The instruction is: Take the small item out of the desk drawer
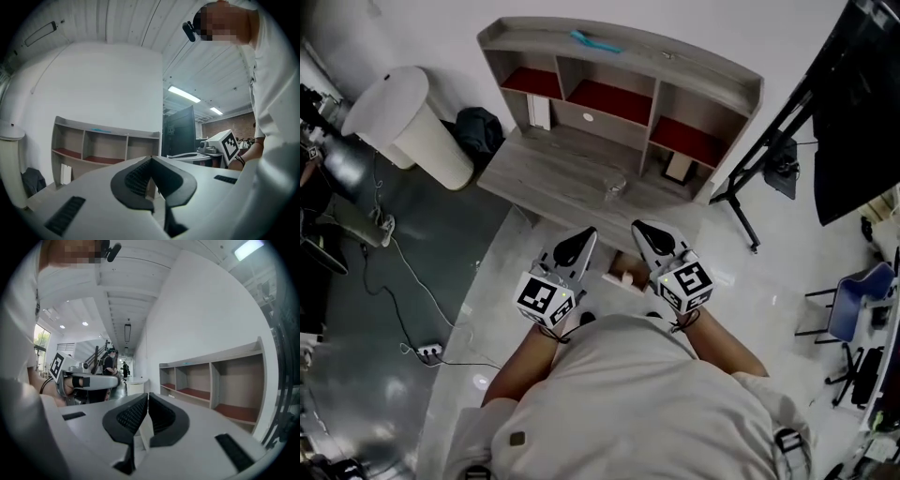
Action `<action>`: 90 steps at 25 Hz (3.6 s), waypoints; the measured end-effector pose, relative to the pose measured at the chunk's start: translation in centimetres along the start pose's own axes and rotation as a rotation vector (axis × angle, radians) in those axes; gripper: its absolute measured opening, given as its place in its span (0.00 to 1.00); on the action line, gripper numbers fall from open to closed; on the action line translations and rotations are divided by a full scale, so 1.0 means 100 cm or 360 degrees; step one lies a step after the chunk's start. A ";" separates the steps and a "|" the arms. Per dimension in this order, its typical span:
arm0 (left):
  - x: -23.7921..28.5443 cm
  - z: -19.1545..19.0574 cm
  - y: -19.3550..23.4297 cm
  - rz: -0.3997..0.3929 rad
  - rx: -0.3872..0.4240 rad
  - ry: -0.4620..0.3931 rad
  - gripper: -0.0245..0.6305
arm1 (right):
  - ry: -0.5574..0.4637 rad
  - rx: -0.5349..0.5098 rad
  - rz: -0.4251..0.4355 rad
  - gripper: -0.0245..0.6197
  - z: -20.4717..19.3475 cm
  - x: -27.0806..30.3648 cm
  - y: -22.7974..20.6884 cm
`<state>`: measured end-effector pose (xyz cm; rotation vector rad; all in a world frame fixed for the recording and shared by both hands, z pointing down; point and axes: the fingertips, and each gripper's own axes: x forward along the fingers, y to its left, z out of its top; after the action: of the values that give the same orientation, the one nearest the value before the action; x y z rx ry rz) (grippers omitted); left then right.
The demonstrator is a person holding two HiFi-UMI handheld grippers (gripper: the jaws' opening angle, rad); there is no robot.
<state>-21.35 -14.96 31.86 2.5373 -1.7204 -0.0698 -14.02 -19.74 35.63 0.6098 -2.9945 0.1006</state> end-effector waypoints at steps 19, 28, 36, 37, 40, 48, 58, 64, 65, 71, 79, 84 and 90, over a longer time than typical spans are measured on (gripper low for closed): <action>0.004 -0.066 0.013 -0.0504 -0.0095 0.0233 0.06 | 0.0164 0.0254 -0.0618 0.08 -0.076 -0.018 -0.003; 0.022 -0.125 0.013 -0.0525 -0.0154 0.0375 0.06 | 0.0373 0.0425 -0.0691 0.15 -0.159 -0.025 -0.023; 0.030 -0.194 0.025 -0.0536 -0.0210 0.0522 0.06 | 0.0609 0.0609 -0.0706 0.28 -0.260 -0.013 -0.026; 0.031 -0.204 0.027 -0.0535 -0.0220 0.0541 0.06 | 0.0637 0.0633 -0.0705 0.29 -0.274 -0.012 -0.027; 0.033 -0.230 0.029 -0.0520 -0.0241 0.0600 0.06 | 0.0725 0.0693 -0.0703 0.31 -0.314 -0.009 -0.025; 0.034 -0.303 0.033 -0.0516 -0.0276 0.0735 0.06 | 0.0936 0.0921 -0.0725 0.37 -0.422 -0.002 -0.016; 0.027 -0.385 0.042 -0.0473 -0.0355 0.0879 0.06 | 0.1191 0.1064 -0.0778 0.39 -0.533 -0.001 -0.013; 0.037 -0.428 0.039 -0.0519 -0.0305 0.0933 0.06 | 0.1280 0.1117 -0.0754 0.39 -0.586 0.005 -0.010; 0.040 -0.434 0.039 -0.0518 -0.0310 0.0937 0.06 | 0.1289 0.1119 -0.0757 0.39 -0.593 0.006 -0.012; 0.045 -0.463 0.038 -0.0498 -0.0371 0.0975 0.06 | 0.1385 0.1139 -0.0779 0.39 -0.623 0.011 -0.017; 0.057 -0.470 0.033 -0.0506 -0.0375 0.0977 0.06 | 0.1543 0.1144 -0.0762 0.39 -0.645 0.012 -0.021; 0.059 -0.467 0.033 -0.0494 -0.0386 0.0971 0.06 | 0.1623 0.1135 -0.0754 0.36 -0.653 0.011 -0.023; 0.052 -0.468 0.035 -0.0464 -0.0421 0.0976 0.06 | 0.1630 0.1117 -0.0755 0.32 -0.655 0.009 -0.023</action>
<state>-18.89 -19.37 78.77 2.2605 -1.0363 0.3936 -9.44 -16.95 100.97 0.9192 -1.7277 1.0680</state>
